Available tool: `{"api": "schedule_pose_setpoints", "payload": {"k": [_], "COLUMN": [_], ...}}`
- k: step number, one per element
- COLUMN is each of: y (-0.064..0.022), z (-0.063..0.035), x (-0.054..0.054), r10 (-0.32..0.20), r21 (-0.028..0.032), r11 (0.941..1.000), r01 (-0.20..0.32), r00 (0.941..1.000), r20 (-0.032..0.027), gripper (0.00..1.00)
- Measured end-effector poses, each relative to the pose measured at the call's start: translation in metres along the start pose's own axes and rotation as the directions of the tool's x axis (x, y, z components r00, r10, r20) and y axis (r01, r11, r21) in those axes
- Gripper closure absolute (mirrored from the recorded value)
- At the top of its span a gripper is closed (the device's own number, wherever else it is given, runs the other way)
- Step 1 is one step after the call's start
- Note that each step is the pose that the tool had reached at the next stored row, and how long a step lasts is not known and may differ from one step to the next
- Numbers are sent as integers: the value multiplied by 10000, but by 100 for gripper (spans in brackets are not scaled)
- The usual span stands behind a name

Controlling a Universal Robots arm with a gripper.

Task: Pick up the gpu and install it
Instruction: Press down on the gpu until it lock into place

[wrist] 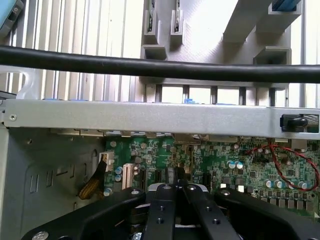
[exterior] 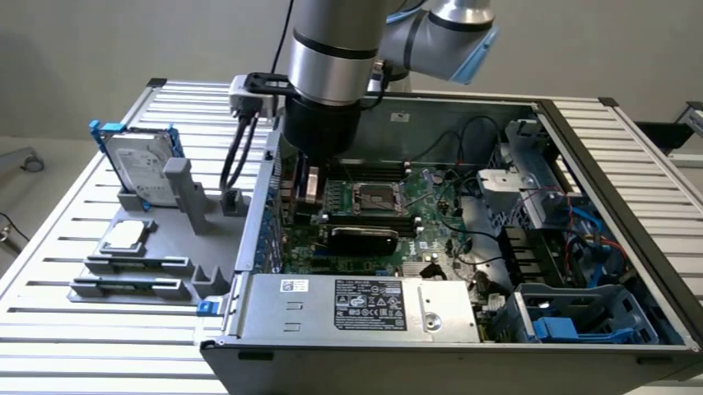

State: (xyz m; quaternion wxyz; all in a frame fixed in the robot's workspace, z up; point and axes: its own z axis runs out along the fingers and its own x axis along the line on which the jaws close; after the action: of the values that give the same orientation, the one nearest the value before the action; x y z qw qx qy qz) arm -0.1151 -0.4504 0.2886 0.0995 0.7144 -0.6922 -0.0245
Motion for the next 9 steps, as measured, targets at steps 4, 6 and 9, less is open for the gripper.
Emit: {"api": "schedule_pose_setpoints", "payload": {"k": [4,6,9], "y": [8,12,24], "z": [-21,-26,-32], "x": [-1,-1,-2], "r10": [-16,-28,-45], "r21": [-190,-306,-483], "r11": [9998,9995,9988], "r01": [16,27,43], "r00": [10000,10000,10000], "r20": [-22,-32,-39], "gripper": [89,89,89]}}
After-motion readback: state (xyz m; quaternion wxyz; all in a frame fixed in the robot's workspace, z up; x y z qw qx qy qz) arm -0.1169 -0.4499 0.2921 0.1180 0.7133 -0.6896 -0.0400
